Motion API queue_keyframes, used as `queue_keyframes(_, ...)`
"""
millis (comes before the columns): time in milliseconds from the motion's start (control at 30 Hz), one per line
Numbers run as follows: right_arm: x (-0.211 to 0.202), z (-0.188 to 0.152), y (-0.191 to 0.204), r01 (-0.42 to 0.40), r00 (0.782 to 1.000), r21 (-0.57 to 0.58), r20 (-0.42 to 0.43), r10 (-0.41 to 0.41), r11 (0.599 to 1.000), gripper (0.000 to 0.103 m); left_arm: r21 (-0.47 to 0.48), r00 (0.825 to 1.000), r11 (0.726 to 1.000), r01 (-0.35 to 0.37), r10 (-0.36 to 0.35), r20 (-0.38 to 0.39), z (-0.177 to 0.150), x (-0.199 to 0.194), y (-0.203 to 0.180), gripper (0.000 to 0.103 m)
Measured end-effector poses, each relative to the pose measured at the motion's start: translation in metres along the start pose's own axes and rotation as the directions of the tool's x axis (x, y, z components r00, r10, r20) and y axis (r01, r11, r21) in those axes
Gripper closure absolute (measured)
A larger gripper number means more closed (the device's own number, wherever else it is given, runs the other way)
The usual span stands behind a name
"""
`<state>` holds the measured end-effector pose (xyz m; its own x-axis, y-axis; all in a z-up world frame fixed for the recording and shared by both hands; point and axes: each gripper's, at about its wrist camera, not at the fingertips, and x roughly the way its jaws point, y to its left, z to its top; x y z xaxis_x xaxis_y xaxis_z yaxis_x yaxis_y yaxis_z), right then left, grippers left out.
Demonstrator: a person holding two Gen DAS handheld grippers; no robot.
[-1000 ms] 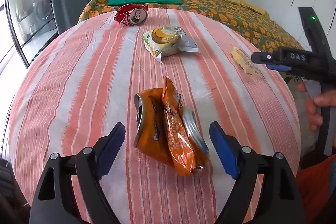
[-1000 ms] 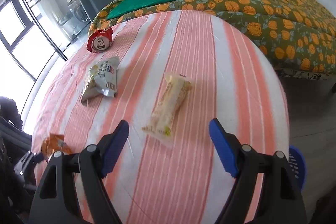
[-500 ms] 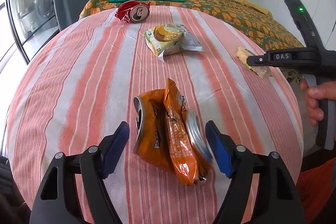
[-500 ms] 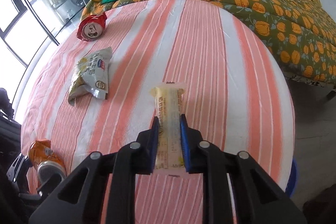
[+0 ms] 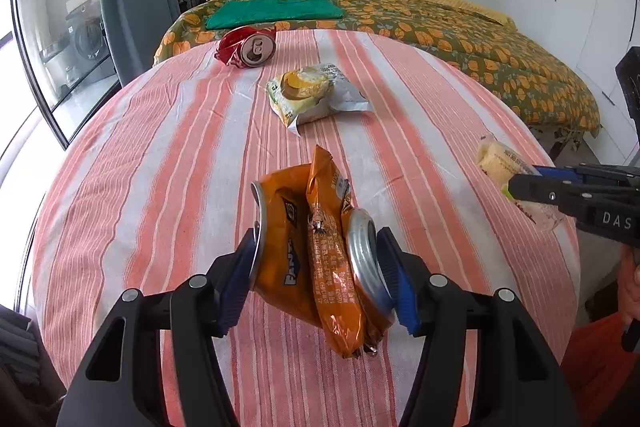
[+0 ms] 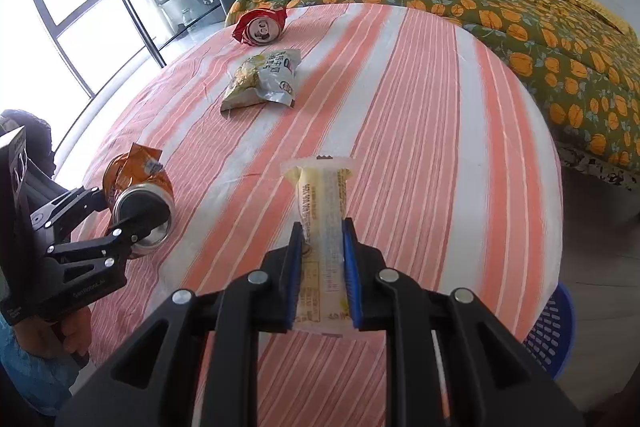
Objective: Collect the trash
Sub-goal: 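Lift can and snack bar and carry both over the blue wastebasket, then open both grippers to drop can and snack bar into the wastebasket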
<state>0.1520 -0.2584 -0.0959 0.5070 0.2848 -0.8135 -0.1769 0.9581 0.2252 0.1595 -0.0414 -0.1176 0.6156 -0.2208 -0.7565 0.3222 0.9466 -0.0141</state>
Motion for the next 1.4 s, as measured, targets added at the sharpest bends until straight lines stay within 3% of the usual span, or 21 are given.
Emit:
queue_keyframes(267, -0.012, -0.013, 0.008, -0.027, 0.999, -0.016, 0.025, 0.028, 1.000, 0.085, 0.024, 1.000, 1.000, 0.013, -0.013, 0.011, 0.003, -0.008, -0.012, 0.045)
queue_keyframes(667, -0.048, -0.040, -0.030, -0.054, 0.996, 0.042, 0.076, 0.050, 0.998, 0.084, 0.016, 0.985, 0.985, 0.173, -0.173, -0.017, 0.003, -0.012, -0.059, 0.046)
queue_keyframes(833, -0.072, -0.062, -0.090, 0.004, 0.994, 0.147, 0.111, -0.020, 0.989, 0.084, 0.078, 0.956, 0.953, 0.294, -0.291, -0.041, 0.006, -0.022, -0.120, 0.046)
queue_keyframes(1000, -0.073, -0.100, -0.179, 0.142, 0.985, 0.289, 0.050, -0.163, 0.947, 0.084, 0.174, 0.898, 0.881, 0.440, -0.425, -0.116, -0.001, -0.027, -0.207, 0.046)
queue_keyframes(1100, -0.067, -0.124, -0.226, 0.203, 0.977, 0.341, -0.003, -0.215, 0.918, 0.084, 0.226, 0.868, 0.840, 0.493, -0.459, -0.188, -0.013, -0.015, -0.268, 0.045)
queue_keyframes(1233, -0.060, -0.147, -0.271, 0.229, 0.972, 0.400, -0.039, -0.234, 0.887, 0.084, 0.247, 0.852, 0.824, 0.509, -0.444, -0.275, -0.032, 0.025, -0.331, 0.045)
queue_keyframes(1400, -0.049, -0.164, -0.310, 0.216, 0.975, 0.463, -0.059, -0.214, 0.859, 0.084, 0.251, 0.864, 0.842, 0.477, -0.396, -0.312, -0.047, 0.086, -0.371, 0.044)
